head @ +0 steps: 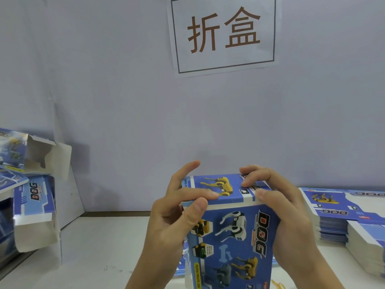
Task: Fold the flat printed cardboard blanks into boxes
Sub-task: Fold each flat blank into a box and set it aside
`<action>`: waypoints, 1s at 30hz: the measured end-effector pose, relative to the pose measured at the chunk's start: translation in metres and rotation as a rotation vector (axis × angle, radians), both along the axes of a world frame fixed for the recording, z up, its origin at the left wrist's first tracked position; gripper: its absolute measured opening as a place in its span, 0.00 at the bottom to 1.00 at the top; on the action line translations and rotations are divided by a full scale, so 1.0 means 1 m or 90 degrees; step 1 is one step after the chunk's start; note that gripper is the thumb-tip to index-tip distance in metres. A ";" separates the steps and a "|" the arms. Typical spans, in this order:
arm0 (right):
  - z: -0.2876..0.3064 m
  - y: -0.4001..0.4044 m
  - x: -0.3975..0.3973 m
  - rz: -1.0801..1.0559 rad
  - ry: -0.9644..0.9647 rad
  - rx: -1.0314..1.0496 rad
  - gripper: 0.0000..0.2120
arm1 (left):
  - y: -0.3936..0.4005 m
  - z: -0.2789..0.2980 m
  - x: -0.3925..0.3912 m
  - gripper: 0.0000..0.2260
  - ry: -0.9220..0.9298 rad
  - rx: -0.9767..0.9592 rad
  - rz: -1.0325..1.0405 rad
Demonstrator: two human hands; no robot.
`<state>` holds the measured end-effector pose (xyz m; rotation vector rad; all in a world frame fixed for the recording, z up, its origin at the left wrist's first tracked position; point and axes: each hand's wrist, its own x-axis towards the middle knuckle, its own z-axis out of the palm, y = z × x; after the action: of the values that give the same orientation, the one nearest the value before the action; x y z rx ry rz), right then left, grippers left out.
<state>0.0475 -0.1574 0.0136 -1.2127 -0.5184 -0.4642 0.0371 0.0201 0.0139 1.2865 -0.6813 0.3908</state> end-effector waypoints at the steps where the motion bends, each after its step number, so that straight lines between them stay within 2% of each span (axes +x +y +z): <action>1: 0.000 -0.001 0.000 0.007 0.004 0.005 0.08 | 0.000 0.000 0.000 0.17 -0.003 0.002 0.003; 9: -0.001 -0.004 0.001 0.041 0.040 0.019 0.07 | -0.008 0.000 0.000 0.17 -0.021 0.019 0.070; 12: 0.001 0.003 -0.003 0.050 0.038 -0.001 0.09 | -0.017 -0.001 0.000 0.12 -0.007 -0.029 0.141; 14: 0.003 0.011 -0.005 0.018 0.024 -0.039 0.10 | -0.020 -0.003 0.001 0.09 0.019 -0.064 0.151; 16: 0.002 0.017 -0.004 -0.047 -0.008 -0.079 0.11 | -0.020 -0.004 0.001 0.11 0.018 -0.075 0.162; 19: 0.002 0.020 -0.003 -0.094 -0.021 -0.102 0.14 | -0.019 -0.004 0.000 0.13 0.001 -0.051 0.186; 24: 0.004 0.014 -0.007 0.012 0.035 -0.026 0.12 | -0.014 -0.002 0.000 0.07 -0.006 -0.005 0.141; 25: 0.004 0.012 -0.007 0.027 0.028 -0.035 0.11 | -0.012 -0.001 0.000 0.06 -0.009 0.009 0.126; 28: 0.004 0.009 -0.008 0.012 -0.028 -0.108 0.11 | -0.002 0.002 -0.001 0.13 -0.054 0.099 0.146; 30: 0.006 0.010 -0.010 -0.048 -0.076 -0.184 0.12 | 0.000 0.004 -0.001 0.10 -0.085 0.140 0.171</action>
<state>0.0377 -0.1474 0.0195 -1.4916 -0.6599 -0.5405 0.0362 0.0206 0.0179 1.5780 -0.6780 0.6391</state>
